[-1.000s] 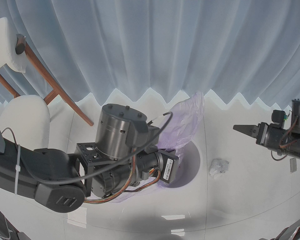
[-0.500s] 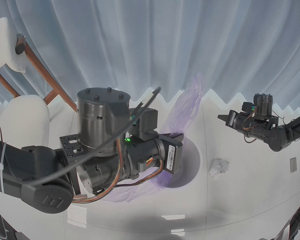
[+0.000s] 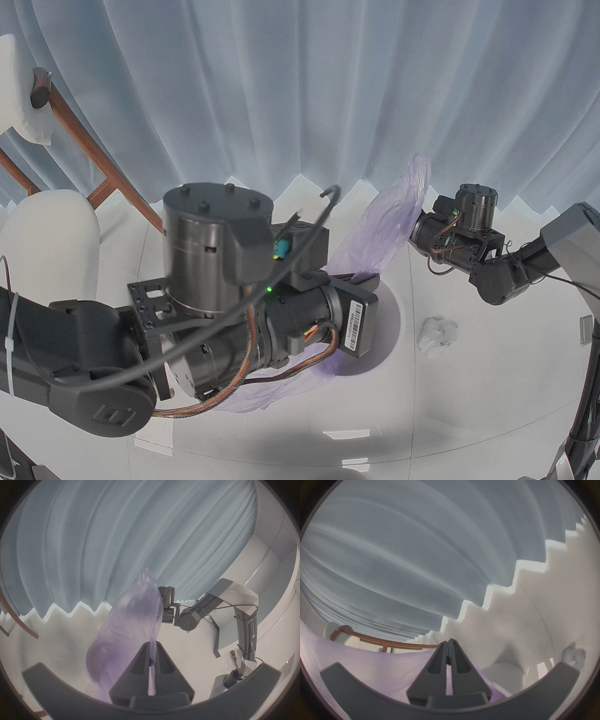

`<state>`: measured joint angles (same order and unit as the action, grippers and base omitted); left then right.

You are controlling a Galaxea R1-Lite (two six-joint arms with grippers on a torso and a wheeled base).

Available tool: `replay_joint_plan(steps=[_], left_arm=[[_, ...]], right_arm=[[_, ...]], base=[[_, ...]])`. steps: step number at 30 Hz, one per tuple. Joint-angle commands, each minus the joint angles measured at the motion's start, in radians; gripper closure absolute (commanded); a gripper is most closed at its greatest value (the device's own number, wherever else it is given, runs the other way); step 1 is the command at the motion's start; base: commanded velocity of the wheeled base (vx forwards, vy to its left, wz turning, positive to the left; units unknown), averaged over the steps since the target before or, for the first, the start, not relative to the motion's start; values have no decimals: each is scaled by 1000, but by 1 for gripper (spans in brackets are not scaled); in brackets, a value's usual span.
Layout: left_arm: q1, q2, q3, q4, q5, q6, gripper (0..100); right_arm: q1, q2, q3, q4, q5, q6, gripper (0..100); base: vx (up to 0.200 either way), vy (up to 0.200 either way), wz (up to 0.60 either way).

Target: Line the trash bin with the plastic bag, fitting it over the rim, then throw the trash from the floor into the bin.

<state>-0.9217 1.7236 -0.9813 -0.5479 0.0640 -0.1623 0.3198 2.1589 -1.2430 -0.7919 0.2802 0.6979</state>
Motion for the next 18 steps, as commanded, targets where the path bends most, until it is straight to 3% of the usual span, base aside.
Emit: replay_joint_plan(steps=[1,7,18], left_arm=[[3,16,0,-3,0,0,100],[35,21,-10,-4,2,-9,100],[106,122,-135,-34,-1,-34,100]], right_arm=[[56,62,-10,-21,31,49,100],[91,-16,145,-20,91,101,100],[97,-67,402,-130,116,103,100]], base=[[0,0,0],[0,0,0],[0,0,0]])
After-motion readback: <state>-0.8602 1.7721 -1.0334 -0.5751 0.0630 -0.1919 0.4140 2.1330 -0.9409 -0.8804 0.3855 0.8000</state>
